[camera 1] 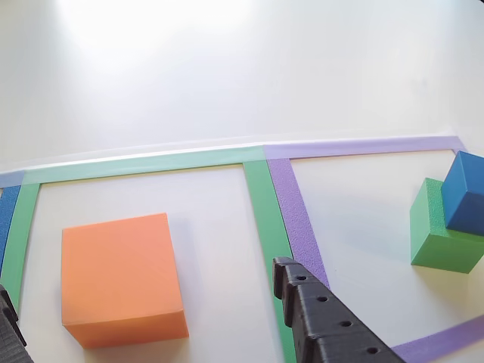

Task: Tower of hanoi

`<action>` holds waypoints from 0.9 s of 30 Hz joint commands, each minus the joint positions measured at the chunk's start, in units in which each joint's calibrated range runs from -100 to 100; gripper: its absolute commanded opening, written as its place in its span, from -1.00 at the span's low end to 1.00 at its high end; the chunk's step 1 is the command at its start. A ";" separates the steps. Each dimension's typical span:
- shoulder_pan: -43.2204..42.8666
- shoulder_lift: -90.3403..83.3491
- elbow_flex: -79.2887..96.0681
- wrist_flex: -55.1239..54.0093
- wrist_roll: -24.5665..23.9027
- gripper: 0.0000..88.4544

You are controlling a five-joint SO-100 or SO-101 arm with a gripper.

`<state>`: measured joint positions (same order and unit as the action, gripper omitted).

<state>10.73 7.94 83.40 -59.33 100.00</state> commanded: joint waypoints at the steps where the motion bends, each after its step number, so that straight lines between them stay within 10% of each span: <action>1: -1.01 1.91 -1.67 -3.44 0.00 -0.07; 27: -3.07 13.45 -7.67 -9.99 0.00 -0.12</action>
<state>9.14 21.65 76.35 -67.30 100.00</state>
